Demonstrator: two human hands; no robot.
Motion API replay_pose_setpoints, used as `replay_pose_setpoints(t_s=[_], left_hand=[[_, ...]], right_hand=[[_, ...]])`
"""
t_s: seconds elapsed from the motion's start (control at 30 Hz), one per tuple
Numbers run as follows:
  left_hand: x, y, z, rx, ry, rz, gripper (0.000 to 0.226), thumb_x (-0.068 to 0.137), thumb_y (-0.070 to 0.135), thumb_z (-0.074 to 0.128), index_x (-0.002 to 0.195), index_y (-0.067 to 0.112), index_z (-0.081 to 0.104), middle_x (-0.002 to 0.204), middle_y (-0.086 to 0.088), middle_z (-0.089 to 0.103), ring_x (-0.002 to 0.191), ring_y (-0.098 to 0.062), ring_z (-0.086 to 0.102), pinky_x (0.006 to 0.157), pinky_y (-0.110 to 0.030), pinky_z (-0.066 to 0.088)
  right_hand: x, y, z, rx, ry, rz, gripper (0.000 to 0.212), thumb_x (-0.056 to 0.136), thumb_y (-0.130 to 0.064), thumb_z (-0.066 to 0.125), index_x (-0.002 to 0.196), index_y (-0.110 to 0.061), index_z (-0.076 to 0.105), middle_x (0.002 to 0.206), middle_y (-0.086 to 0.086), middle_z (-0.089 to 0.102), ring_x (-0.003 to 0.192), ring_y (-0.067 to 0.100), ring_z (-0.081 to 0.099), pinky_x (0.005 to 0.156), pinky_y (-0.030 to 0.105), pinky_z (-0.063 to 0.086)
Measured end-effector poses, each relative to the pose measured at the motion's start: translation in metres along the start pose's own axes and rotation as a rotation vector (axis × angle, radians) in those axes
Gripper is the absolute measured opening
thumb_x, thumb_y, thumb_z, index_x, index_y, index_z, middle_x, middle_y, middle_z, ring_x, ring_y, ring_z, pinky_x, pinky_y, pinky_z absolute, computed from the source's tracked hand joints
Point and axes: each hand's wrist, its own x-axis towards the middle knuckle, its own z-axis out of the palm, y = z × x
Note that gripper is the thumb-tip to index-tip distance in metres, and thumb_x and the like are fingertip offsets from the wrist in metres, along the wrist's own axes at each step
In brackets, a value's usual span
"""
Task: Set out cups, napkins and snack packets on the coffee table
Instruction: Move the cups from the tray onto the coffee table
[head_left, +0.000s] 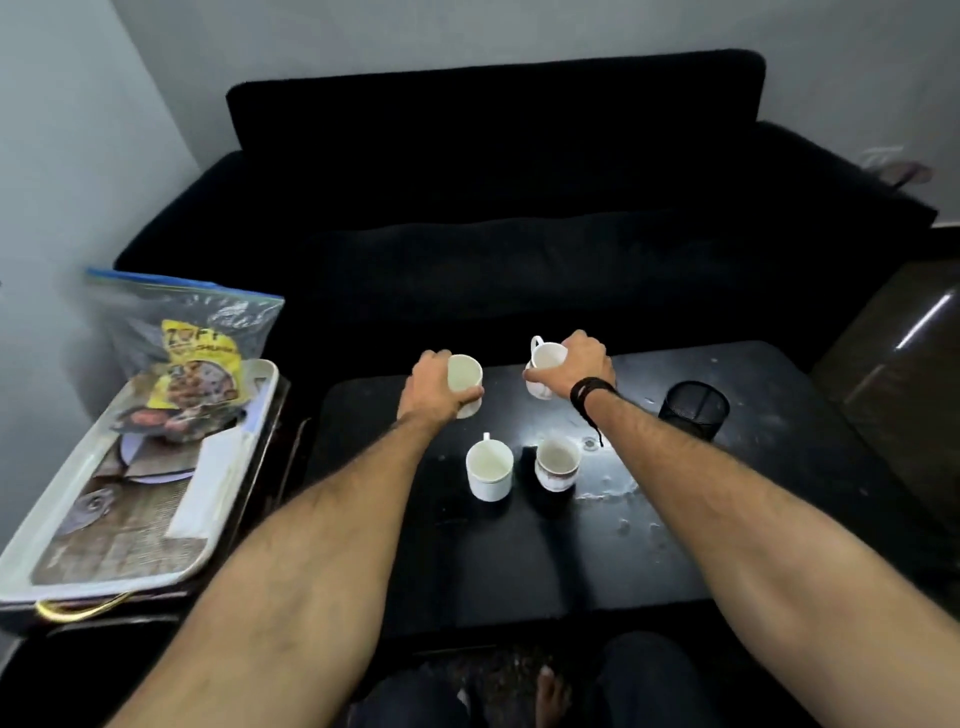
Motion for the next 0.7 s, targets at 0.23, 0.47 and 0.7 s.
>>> replay_pose_setpoints(t_s=[0.23,0.47,0.7], left_hand=[[0.017,-0.003,0.061,-0.046,-0.071,-0.057,0.072,0.077,0.034,0.079,0.134,0.014,0.040,0.133,-0.010,0.051,0.118,-0.035,0.054,0.097,-0.049,0.046],[0.023,-0.009,0.091,-0.075,-0.121,-0.126,0.077,0.076,0.029,0.079,0.136,0.016,0.033,0.135,-0.010,0.050,0.117,-0.034,0.054,0.091,-0.042,0.048],[0.031,-0.011,0.093,-0.114,-0.144,-0.159,0.076,0.073,0.027,0.082,0.138,0.016,0.044,0.134,-0.008,0.052,0.118,-0.028,0.055,0.093,-0.039,0.051]], right_hand=[[0.007,0.038,0.050,-0.029,-0.071,0.045,0.076,0.053,-0.055,0.083,0.112,-0.016,0.054,0.113,0.004,0.059,0.101,0.026,0.062,0.073,0.034,0.049],[0.011,0.053,0.074,-0.092,-0.068,0.068,0.079,0.055,-0.054,0.084,0.114,-0.015,0.051,0.114,0.005,0.057,0.102,0.027,0.061,0.075,0.035,0.050],[0.013,0.048,0.083,-0.062,-0.041,0.085,0.084,0.059,-0.049,0.086,0.122,-0.010,0.046,0.122,0.010,0.052,0.109,0.031,0.060,0.083,0.038,0.051]])
